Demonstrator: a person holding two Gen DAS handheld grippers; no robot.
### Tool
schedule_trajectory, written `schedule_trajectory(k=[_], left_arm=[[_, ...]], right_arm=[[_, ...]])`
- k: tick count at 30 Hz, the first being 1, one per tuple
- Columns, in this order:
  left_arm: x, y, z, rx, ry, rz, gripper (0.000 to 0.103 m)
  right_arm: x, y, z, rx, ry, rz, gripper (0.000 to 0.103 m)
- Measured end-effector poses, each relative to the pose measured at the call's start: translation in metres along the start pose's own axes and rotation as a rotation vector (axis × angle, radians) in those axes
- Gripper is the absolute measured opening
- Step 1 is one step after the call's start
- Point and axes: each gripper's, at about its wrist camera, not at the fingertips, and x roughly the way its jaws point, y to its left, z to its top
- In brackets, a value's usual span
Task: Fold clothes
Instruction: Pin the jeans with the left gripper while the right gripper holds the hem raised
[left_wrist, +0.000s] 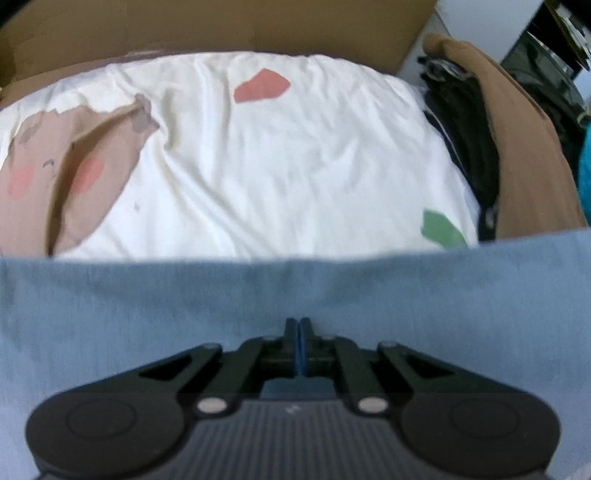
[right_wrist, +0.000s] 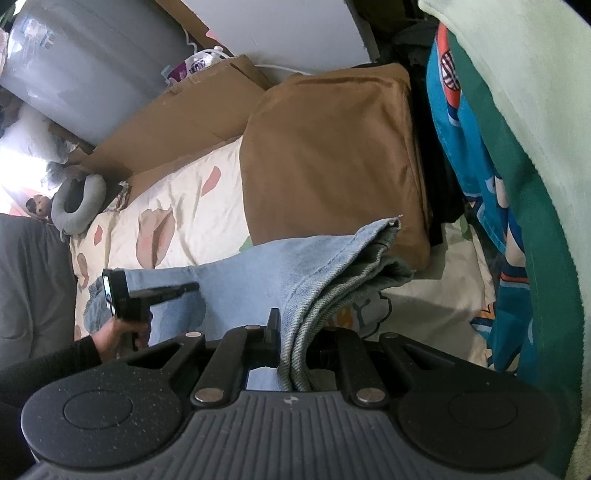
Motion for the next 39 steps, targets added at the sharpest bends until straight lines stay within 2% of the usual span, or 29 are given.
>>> schedule_trajectory(k=[5,10,14,23,32,37,39], left_arm=[[0.0,-0.028,0.023,0.042,-0.004,0.038,0.003],[0.013,-0.04,0.04,-0.004,0.023,0.039,0.003],[0.02,-0.049,0.036,0.012,0.04,0.045,0.003],[0.002,-0.058,-0.012,0.001,0.103,0.025,0.003],[-0.026,-0.054,-0.053,-0.08,0.163,0.004,0.003],[-0.025,-0.063,-0.077,-0.15,0.28,-0.025,0.003],[-0.022,-0.073,-0.086,-0.12,0.337,-0.022,0.003]], right_arm=[[0.005,-0.001,-0.001,0.0,-0.005,0.003,0.009],[0.006,0.002,-0.002,0.002,-0.017,0.015,0.009],[0.002,0.005,-0.002,-0.004,-0.02,0.013,0.009],[-0.005,0.018,-0.006,-0.013,-0.052,0.034,0.009],[-0.012,0.026,-0.009,-0.012,-0.082,0.051,0.009],[-0.015,0.035,-0.007,-0.021,-0.091,0.057,0.009],[-0.017,0.04,-0.006,-0.027,-0.094,0.061,0.009]])
